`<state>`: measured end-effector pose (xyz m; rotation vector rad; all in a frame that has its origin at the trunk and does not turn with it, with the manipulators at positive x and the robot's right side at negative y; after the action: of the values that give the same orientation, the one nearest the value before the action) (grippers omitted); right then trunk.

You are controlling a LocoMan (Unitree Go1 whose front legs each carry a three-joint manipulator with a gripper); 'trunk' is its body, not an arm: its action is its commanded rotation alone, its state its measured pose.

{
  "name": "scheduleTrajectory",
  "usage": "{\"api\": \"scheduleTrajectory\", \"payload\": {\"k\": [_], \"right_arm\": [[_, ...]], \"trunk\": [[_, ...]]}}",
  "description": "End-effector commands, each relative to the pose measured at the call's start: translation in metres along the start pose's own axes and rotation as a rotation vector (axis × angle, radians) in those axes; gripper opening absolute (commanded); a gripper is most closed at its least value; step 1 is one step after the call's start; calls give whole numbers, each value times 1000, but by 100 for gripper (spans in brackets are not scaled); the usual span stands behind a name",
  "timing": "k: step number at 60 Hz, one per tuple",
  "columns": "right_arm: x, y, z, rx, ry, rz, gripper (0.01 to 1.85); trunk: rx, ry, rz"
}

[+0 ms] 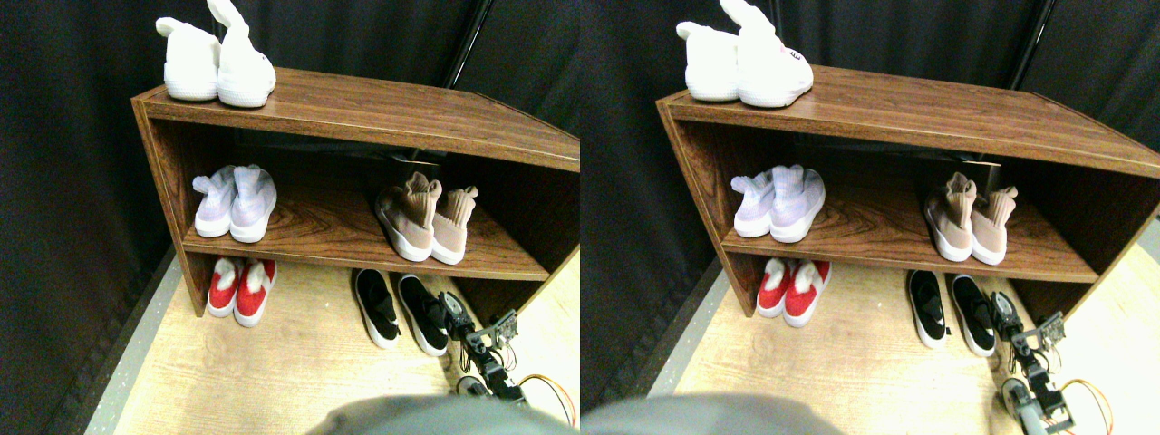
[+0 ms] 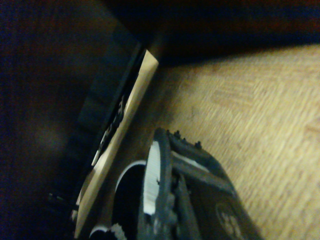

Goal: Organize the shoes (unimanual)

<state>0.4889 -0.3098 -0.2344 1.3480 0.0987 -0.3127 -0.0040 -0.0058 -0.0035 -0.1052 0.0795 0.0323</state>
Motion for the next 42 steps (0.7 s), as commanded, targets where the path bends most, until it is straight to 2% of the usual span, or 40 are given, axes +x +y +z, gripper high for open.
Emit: {"api": "scheduleTrajectory", "payload": {"k": [1,31,42], "right_arm": [[0,8,-7,42,27,52,6],[-3,17,-35,55,66,37,6],[-6,16,-37,51,33,30,6]], "trunk": [[-33,16,21],[-60,15,42],[-60,17,43]]}}
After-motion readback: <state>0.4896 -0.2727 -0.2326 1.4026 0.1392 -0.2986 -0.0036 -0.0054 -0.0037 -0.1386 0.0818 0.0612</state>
